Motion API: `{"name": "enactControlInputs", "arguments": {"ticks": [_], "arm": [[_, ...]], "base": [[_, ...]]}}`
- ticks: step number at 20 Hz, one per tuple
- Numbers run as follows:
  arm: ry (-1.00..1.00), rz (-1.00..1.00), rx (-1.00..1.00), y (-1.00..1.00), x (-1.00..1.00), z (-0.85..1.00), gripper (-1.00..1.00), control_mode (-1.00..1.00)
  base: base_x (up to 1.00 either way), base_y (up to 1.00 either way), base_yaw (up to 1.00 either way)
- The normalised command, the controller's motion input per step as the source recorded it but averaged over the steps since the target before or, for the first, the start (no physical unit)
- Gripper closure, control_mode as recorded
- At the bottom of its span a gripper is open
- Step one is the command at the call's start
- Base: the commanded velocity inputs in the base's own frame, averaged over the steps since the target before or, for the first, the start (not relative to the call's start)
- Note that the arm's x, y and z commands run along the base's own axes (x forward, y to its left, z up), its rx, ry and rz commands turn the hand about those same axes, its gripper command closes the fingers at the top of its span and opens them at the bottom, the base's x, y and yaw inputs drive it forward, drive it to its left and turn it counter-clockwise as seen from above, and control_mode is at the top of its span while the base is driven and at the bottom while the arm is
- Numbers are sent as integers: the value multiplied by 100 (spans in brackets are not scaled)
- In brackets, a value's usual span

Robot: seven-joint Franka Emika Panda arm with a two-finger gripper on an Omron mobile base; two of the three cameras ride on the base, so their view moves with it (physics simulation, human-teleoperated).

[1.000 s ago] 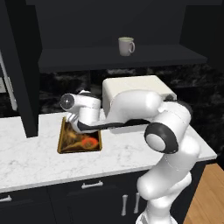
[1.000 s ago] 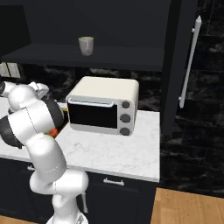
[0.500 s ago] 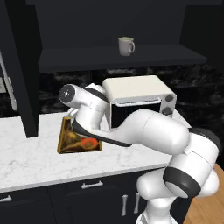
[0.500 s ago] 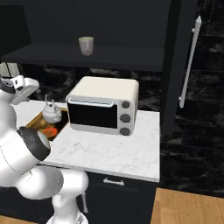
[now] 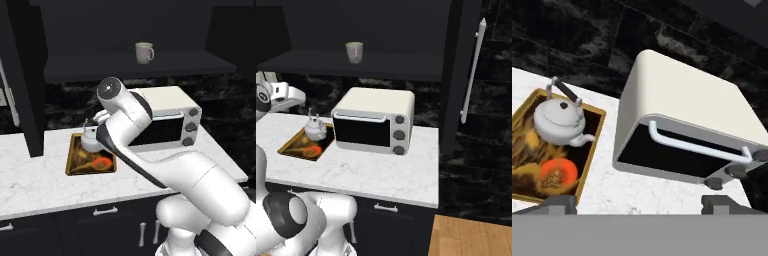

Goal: Pick the kettle from the counter and place it on the tray. Then pick the mug from the cabinet and place it on the tray. Then close the cabinet doors.

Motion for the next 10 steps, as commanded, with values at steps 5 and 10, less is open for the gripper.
{"name": "enactControlInputs", "arguments": {"ticks": [5,10], "arm": [[-12,0,38,-94,-73,90,-100,-100],[-9,0,34,-91,-43,100,-100,-100]], "base": [[0,0,0],[0,0,0]]}}
